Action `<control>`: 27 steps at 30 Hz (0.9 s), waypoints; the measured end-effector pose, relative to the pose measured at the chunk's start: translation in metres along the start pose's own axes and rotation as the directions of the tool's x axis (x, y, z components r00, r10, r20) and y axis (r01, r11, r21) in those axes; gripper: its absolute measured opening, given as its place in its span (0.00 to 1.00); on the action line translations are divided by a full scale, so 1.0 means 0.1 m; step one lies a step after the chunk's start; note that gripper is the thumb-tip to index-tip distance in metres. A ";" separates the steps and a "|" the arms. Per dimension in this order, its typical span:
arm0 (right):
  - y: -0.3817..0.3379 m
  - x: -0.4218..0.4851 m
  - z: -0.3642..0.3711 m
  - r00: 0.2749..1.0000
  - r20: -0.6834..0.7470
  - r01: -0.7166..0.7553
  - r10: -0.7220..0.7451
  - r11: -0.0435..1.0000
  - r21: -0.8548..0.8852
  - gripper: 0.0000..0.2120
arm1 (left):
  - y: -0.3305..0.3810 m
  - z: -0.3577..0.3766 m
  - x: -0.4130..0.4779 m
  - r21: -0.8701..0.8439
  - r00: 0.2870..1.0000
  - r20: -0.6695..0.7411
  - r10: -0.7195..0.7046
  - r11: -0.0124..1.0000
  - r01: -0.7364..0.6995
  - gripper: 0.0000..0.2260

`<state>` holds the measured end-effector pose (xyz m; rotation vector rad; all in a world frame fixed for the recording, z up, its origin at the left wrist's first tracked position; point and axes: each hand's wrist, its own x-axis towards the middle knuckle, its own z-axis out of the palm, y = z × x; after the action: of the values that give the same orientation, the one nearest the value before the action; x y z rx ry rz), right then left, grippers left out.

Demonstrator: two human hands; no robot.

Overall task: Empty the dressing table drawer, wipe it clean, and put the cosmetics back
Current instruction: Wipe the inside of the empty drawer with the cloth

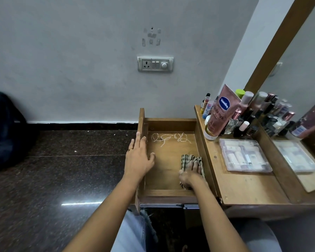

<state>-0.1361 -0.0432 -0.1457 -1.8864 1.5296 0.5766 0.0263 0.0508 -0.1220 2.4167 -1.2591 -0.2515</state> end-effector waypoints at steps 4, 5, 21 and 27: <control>-0.04 0.13 -0.26 0.997 0.069 0.039 -0.039 0.999 0.002 0.29 | 0.01 0.00 0.00 -0.006 1.000 -0.008 -0.004 1.000 0.004 0.31; -0.06 0.16 -0.34 0.996 0.073 0.047 -0.047 0.999 0.003 0.29 | 0.01 0.00 0.00 -0.013 1.000 -0.007 -0.003 1.000 0.003 0.31; -0.51 0.10 -0.05 0.967 -0.053 0.239 -0.249 0.959 -0.151 0.34 | 0.00 -0.01 -0.01 -0.052 1.000 -0.019 -0.018 0.999 0.017 0.31; -0.26 -0.13 0.04 0.999 -0.039 -0.019 0.015 0.993 -0.115 0.23 | 0.01 -0.01 0.00 -0.054 1.000 -0.017 -0.014 0.998 0.013 0.31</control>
<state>-0.1134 -0.0276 -0.1345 -1.9827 1.5676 0.6528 0.0259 0.0503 -0.1205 2.3778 -1.2135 -0.2636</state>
